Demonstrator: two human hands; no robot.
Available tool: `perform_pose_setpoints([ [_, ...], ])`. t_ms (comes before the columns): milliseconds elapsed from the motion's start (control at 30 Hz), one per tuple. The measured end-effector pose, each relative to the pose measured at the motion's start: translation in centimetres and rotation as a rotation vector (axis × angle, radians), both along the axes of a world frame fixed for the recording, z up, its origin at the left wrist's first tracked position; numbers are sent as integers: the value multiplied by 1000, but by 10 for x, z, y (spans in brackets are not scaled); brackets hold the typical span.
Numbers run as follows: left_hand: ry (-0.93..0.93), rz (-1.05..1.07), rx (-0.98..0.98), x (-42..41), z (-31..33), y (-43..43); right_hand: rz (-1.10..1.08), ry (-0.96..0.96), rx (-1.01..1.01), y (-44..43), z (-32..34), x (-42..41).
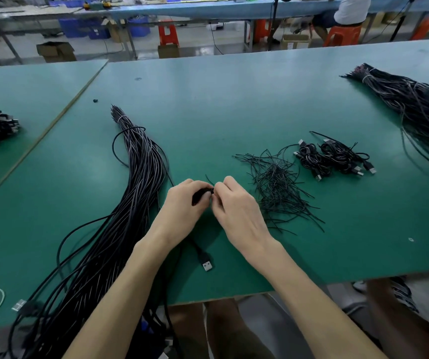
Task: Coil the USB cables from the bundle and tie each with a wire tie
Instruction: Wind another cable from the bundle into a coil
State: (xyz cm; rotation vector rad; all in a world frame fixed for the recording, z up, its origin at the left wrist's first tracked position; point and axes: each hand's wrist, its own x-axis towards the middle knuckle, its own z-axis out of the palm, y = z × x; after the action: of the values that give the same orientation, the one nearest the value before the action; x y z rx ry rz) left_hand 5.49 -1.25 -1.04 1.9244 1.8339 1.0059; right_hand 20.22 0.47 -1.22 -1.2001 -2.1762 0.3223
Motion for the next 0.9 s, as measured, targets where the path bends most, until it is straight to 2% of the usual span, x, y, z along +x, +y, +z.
perform_pose_setpoints([
  [167,-106,-26,-57,-4,1,3,22,-195,78,-1,6,0],
  [300,-170,-33,-20,0,1,4,-27,-167,75,2,10,1],
  [467,-165,25,66,1,-1,2,-114,19,-12,-1,1,-6],
  [667,-35,58,204,8,0,0,4,348,-280,7,-1,-2],
  [900,108,-14,309,17,-1,-3,65,590,-487,16,-2,5],
])
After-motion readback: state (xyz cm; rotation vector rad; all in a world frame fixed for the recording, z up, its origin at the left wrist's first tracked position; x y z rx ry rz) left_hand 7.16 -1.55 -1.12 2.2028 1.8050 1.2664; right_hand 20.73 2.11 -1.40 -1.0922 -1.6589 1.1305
